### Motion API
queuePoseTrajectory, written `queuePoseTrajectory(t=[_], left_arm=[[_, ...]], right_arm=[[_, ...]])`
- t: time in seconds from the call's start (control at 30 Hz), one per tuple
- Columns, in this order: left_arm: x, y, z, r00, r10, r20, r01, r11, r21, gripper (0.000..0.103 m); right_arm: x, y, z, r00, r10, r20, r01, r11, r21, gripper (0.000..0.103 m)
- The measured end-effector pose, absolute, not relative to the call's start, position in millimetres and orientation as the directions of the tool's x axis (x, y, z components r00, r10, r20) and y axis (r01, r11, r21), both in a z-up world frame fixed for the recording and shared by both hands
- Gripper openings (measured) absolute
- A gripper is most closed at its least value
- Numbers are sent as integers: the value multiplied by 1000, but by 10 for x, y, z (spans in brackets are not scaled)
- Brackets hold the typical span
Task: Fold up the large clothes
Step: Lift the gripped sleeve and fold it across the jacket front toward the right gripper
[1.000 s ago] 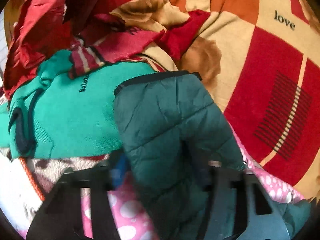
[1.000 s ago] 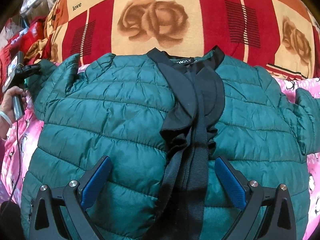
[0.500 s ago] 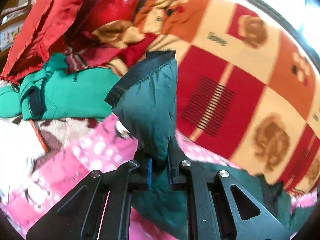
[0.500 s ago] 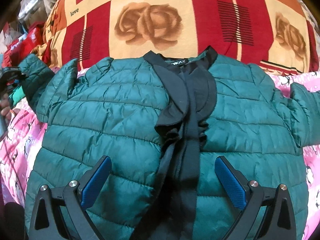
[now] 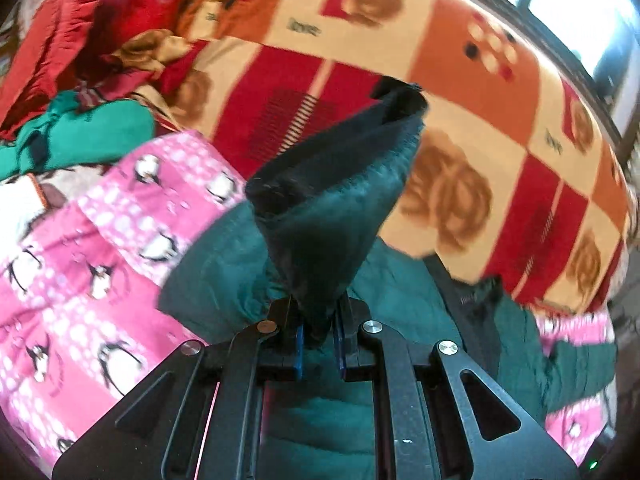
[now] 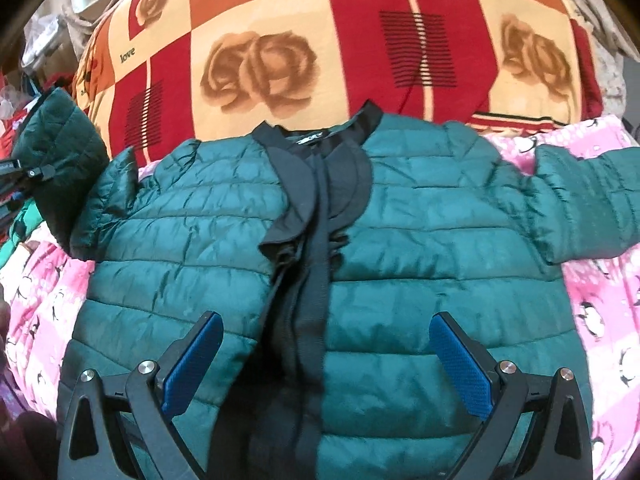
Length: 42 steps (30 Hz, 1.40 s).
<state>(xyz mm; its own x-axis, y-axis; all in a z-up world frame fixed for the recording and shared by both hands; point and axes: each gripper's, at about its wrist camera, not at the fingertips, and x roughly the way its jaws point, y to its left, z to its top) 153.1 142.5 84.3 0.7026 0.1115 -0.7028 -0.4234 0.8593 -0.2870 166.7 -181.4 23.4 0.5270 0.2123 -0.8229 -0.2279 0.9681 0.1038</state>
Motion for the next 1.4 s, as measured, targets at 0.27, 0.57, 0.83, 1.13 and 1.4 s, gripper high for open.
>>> queuePoseTrajectory(t=[0.27,0.57,0.83,1.13,1.4], left_arm=[[1675,865,727,692,69,-719,-307,929,-206,10],[1795,399,572,658,-3,-753,-196,965,-175,10],[1858,-91,350,606,-76,-792,-81,984,-157,10],[1900,-417,130,571,-68,-818,-15,996,-93,10],[1766,-383,315,584,-131,-801,38,990,-134,55]], right_arm=[[1649,-2081,277,540,172,-824,-162,982,99,103],[1728,-2294,280,546,142,-826,-111,989,96,103],[1807,-2521,290,553,123,-824,-56,992,110,103],[1862,-2760,202,535,129,-835,0,988,153,103],[1853,-2888,170,511,192,-838,31,970,241,103]])
